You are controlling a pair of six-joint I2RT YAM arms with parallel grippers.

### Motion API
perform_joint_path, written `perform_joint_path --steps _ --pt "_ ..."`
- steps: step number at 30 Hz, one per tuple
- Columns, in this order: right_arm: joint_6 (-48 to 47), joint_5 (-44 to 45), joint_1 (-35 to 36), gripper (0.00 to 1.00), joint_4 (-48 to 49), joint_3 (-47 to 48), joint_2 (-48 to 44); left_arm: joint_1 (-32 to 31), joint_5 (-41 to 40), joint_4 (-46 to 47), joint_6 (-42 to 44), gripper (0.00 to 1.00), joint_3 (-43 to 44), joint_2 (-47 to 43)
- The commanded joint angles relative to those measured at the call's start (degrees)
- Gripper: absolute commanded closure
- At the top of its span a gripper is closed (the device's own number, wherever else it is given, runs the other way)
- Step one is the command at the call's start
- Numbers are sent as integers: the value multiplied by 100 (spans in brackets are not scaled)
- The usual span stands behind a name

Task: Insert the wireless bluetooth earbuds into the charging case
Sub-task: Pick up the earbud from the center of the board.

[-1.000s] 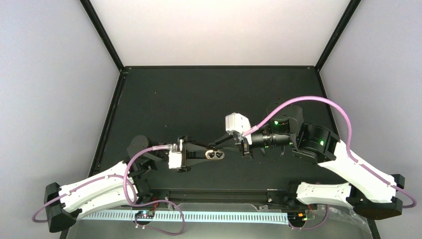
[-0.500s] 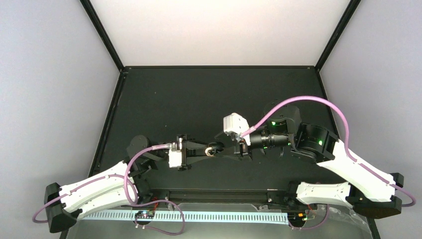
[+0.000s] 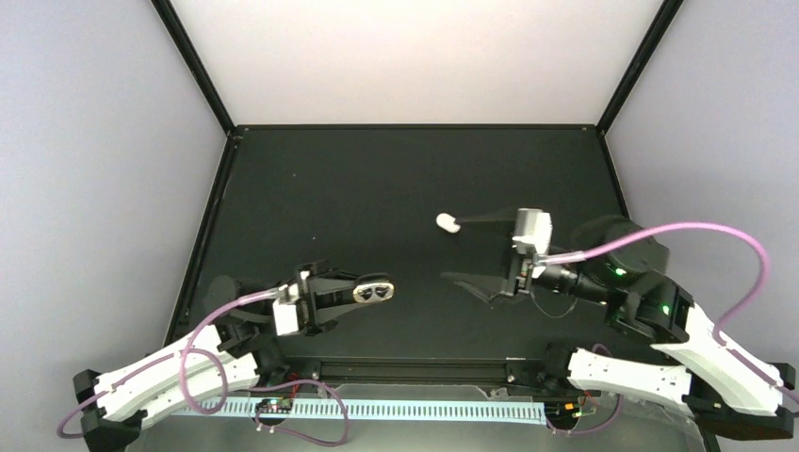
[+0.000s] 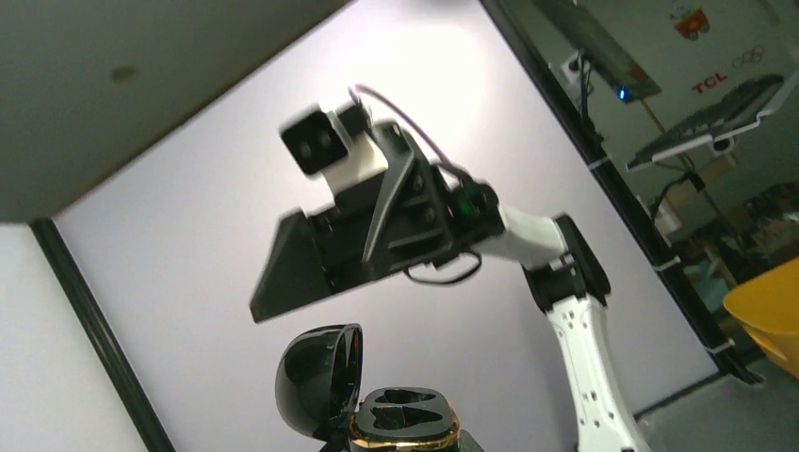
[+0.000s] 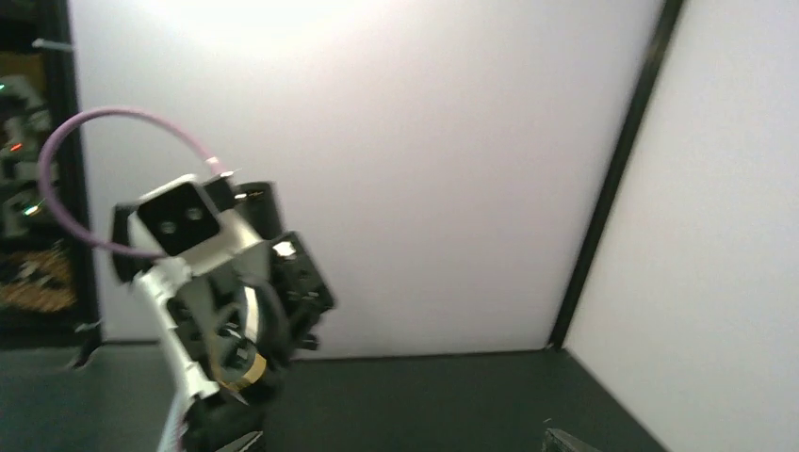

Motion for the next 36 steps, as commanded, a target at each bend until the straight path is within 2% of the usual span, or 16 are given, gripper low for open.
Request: perform_joint_path --steps 1,5,7,10,13,17,22,26,36 --pt "288 1207 16 24 1151 -501 -204 14 -61 -196 -76 99 88 -625" --pt "884 967 -162 24 1066 -622 657 18 -323 -789 -122 99 74 -1245" --pt "1493 650 -438 25 1320 -928 1113 13 -504 -1084 -74 98 34 -1613" --pt "2371 -29 -869 31 1692 -1168 2043 13 -689 -1505 -22 98 -30 -2042" --pt "2732 -416 -881 39 1805 -904 3228 13 -838 -2031 7 98 -53 -2483" --pt "3249 -448 -825 47 1833 -257 4743 13 -1080 -2640 36 98 -62 -3060" --pt "3062 -128 -439 50 1158 884 6414 13 -1287 -3137 94 98 -80 -3543" --pt "2952 323 -154 51 1003 1346 7262 13 -1372 -3399 129 98 -113 -3824" --pt "2730 1867 90 51 442 2139 8216 13 -1523 -3872 255 98 -80 -4130"
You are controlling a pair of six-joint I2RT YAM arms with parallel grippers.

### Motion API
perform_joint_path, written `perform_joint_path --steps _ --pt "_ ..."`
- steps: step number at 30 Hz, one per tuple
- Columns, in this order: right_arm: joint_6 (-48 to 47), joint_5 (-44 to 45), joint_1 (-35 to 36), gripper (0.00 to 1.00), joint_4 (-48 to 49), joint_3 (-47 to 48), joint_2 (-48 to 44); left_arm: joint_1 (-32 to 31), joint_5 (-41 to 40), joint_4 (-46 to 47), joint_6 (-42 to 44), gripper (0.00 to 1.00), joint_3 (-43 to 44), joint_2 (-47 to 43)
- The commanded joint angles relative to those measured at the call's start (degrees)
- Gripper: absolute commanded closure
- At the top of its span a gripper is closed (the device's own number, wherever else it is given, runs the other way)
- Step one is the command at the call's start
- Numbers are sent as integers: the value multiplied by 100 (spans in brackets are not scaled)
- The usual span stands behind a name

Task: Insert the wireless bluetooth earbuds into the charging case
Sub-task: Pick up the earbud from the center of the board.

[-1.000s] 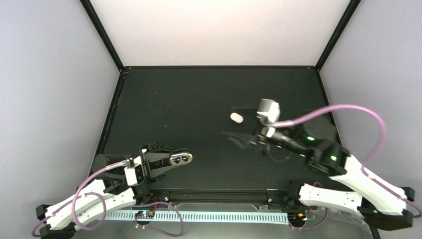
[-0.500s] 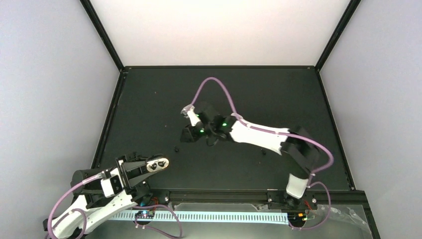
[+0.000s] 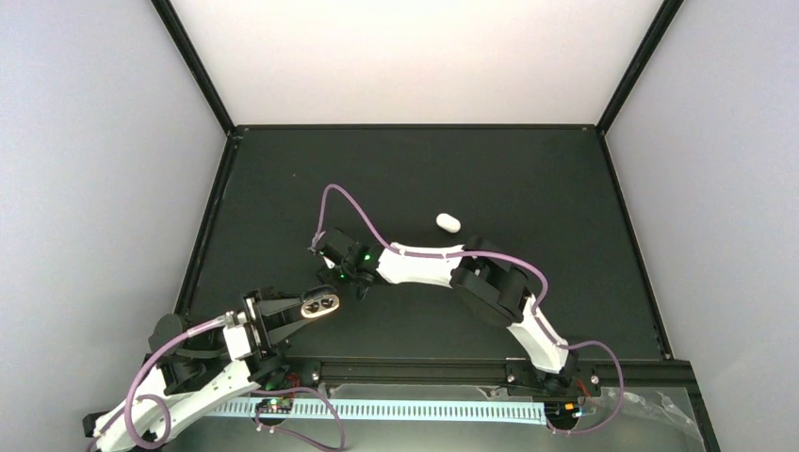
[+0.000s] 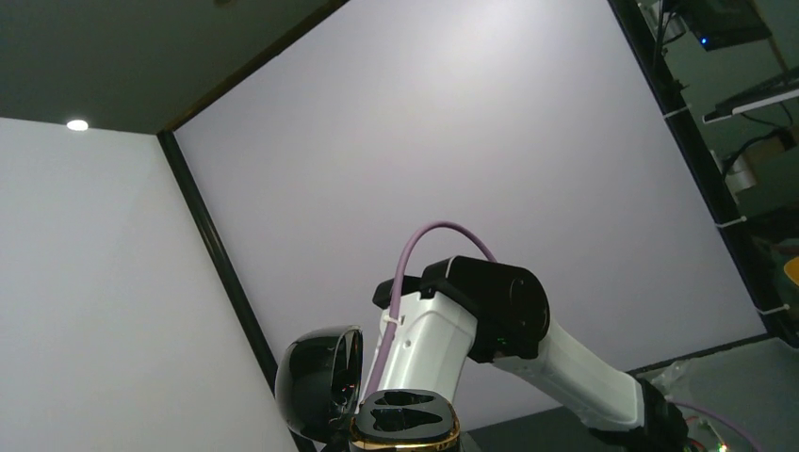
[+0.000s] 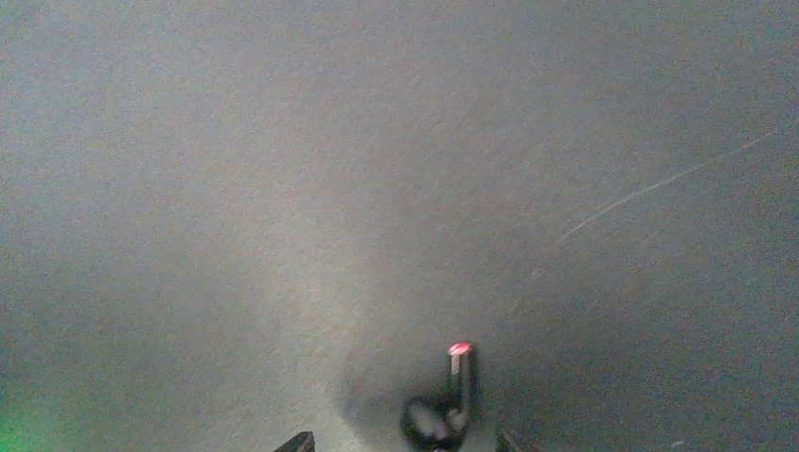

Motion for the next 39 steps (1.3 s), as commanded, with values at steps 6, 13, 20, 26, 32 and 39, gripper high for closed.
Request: perform_joint_path --steps 6,13,20,26,32,39 --pt "-156 1428 5 52 -636 613 354 14 -217 -457 112 99 124 -829" --pt "-286 1787 0 57 -786 286 243 14 -198 -423 104 98 111 -832" --pt "-94 1948 -185 56 -634 -408 -177 13 -167 -309 104 98 71 -830" --pt "-21 1916 -695 54 -328 -1443 -852 13 -184 -277 121 98 25 -821" --pt "-94 1006 -833 50 82 -1756 -1545 13 -201 -89 154 99 -107 -820" --pt "-62 661 -497 51 -449 -552 -897 13 -233 -160 183 99 -81 -830"
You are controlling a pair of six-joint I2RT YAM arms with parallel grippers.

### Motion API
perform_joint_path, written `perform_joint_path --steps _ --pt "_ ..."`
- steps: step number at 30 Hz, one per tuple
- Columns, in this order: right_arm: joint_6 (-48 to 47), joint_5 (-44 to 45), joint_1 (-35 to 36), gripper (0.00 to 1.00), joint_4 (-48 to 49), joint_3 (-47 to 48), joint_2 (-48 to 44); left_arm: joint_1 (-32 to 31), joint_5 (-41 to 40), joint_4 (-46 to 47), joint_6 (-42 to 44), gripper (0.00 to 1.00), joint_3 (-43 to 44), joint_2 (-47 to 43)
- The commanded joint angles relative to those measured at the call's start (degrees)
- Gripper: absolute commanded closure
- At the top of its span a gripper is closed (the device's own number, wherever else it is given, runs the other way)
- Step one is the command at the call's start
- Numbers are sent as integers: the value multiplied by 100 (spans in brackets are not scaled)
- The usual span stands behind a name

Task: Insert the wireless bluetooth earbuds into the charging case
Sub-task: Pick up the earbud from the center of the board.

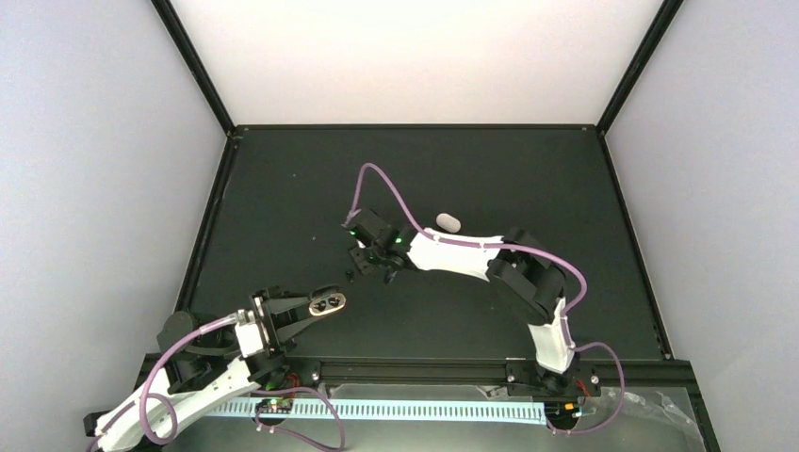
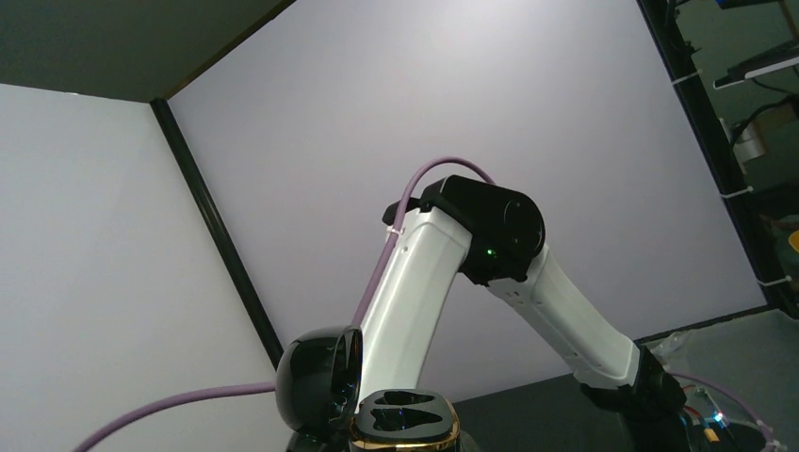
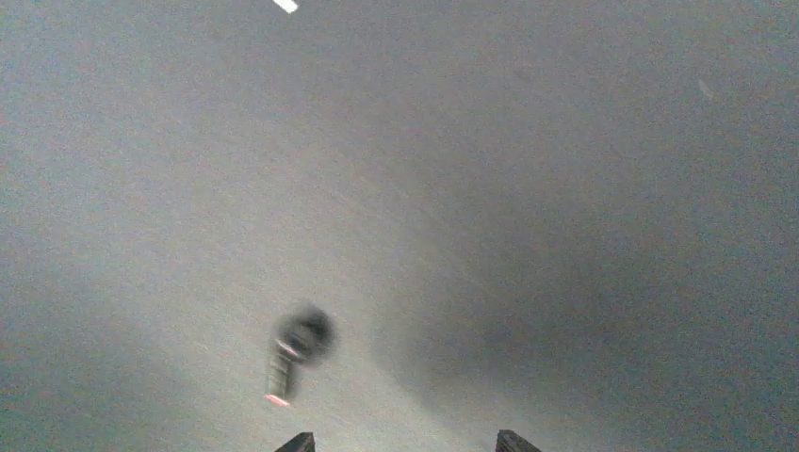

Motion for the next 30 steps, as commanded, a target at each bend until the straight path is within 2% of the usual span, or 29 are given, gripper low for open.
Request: perform_joint_path --steps 1,7,16,30 --pt "23 -246 244 52 -317 951 530 13 -108 56 85 98 76 -825" --pt "25 229 384 54 -1159 2020 1373 10 -88 -72 78 98 153 -829" --pt "-54 696 494 54 -1683 2759 1958 13 -54 -62 98 99 146 -829" --pt "-295 1308 749 65 -2034 2562 2078 13 -74 -51 80 99 136 -833"
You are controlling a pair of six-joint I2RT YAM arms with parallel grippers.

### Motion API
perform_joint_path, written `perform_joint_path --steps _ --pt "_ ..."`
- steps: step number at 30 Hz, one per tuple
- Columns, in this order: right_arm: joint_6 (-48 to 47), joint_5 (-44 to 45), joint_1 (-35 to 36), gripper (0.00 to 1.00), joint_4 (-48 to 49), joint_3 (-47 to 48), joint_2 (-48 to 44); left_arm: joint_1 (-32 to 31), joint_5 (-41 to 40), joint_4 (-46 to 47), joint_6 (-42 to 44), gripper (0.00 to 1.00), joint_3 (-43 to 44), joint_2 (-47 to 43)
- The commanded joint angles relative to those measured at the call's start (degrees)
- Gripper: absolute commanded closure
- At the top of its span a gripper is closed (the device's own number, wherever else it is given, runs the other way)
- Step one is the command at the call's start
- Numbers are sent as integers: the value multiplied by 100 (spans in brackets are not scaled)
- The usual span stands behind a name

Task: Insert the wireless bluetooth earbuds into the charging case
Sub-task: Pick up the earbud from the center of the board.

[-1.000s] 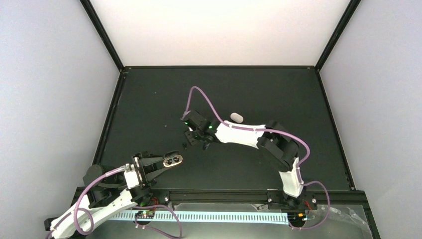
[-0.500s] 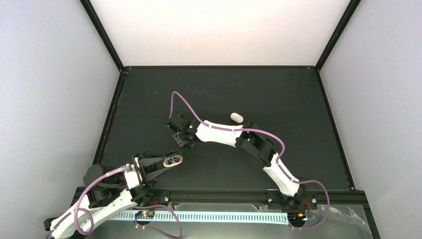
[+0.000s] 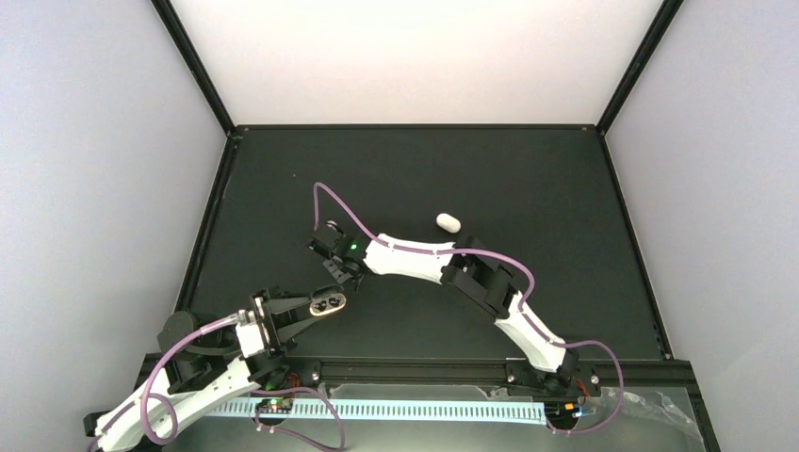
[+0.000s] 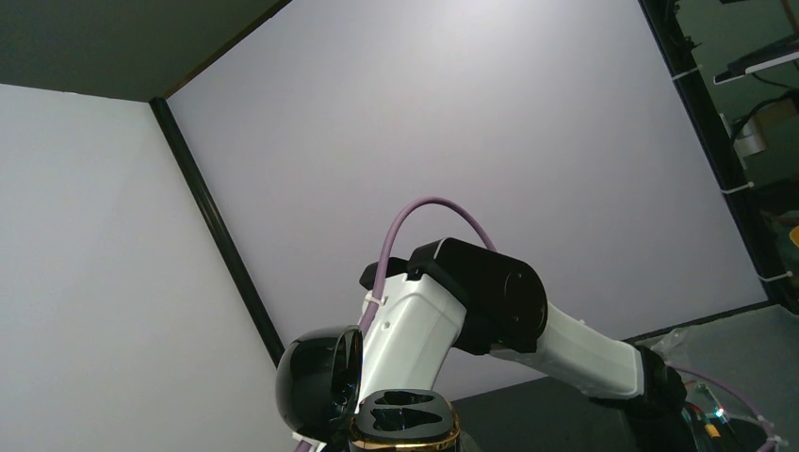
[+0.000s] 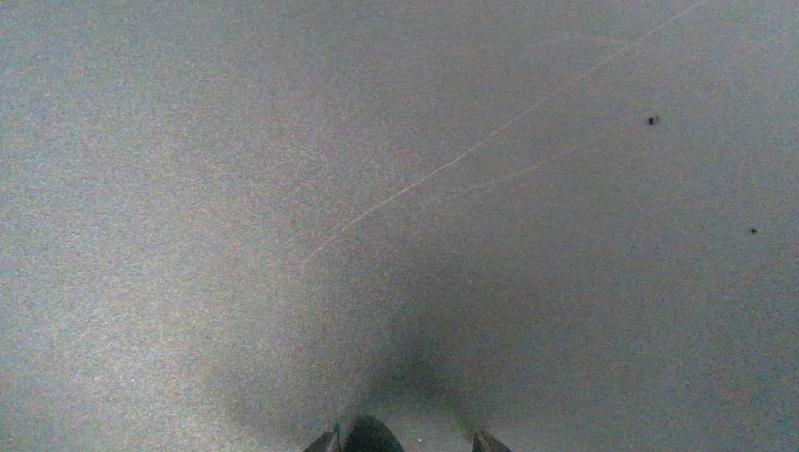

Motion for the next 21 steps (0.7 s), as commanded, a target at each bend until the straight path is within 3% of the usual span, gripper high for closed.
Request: perform_joint_path --steps 1,5,15,21 --pt "-129 310 100 66 -406 -238 112 13 -69 -6 20 98 134 -826" --pt "-71 156 103 67 -387 -370 64 9 -39 -6 -2 99 134 -834" --pt "163 -475 103 59 -274 -538 -149 14 16 -50 -95 98 169 -829" --pt "166 -604 101 64 -300 -445 -83 13 27 -49 -103 99 169 -834"
